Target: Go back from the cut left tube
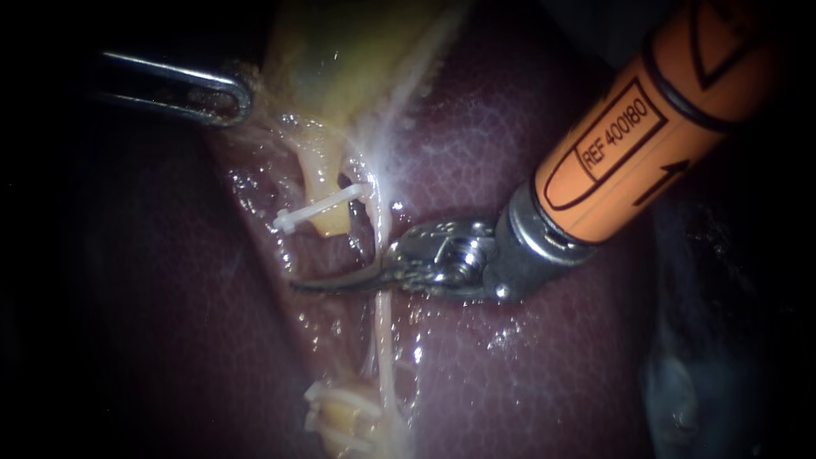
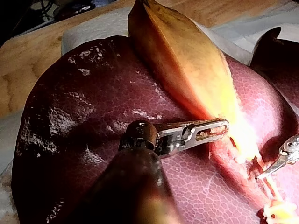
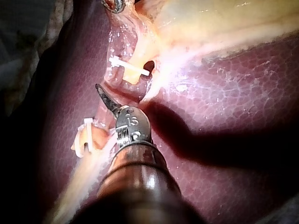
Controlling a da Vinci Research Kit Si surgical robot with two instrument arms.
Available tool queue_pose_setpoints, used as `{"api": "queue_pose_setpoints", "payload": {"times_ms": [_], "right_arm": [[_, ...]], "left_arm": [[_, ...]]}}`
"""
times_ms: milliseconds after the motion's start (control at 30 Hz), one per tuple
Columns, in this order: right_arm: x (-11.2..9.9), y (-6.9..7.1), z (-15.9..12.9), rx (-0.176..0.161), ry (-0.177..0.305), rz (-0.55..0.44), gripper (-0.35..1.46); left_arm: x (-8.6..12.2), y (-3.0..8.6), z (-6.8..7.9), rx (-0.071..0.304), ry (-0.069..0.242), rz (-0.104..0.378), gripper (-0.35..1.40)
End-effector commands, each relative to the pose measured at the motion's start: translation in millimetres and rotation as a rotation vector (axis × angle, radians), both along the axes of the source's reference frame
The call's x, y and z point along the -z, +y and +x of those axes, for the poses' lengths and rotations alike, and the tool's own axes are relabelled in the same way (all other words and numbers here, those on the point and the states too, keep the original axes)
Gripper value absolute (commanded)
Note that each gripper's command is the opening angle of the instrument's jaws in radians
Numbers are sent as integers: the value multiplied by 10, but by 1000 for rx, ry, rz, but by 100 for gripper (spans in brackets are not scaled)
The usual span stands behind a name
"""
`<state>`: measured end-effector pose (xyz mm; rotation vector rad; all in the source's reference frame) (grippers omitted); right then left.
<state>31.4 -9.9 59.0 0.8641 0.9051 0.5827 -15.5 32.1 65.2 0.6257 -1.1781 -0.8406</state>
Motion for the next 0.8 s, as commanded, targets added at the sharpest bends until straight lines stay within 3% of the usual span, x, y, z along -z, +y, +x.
{"api": "queue_pose_setpoints", "payload": {"times_ms": [33, 167, 200, 267, 300, 333, 400, 600, 800], "right_arm": [[0, 0, 0, 0, 0, 0, -35], [0, 0, 0, 0, -3, -2, -35], [0, 0, 0, -4, 6, -6, -11], [-1, 0, 1, -18, 29, -11, 90], [-1, 0, 3, -32, 45, -10, 123], [-2, 0, 4, -39, 54, -10, 132], [-2, -1, 5, -48, 66, -9, 140], [1, -3, 0, -37, 79, -56, 144], [21, -9, -28, 42, -25, -329, 144]], "left_arm": [[0, 0, 0, 0, 0, 0, -35], [0, 0, 0, 0, 0, 0, -35], [0, 0, 0, 0, 0, 0, -35], [0, 0, 0, 0, 0, 0, -35], [0, 0, 0, -1, -1, 0, -35], [-1, 1, 0, -1, -1, 0, -35], [-1, 1, 0, -1, -1, 0, -35], [-1, 1, 0, -1, -1, 0, -35], [-3, 2, 1, -2, -1, 0, -35]]}}
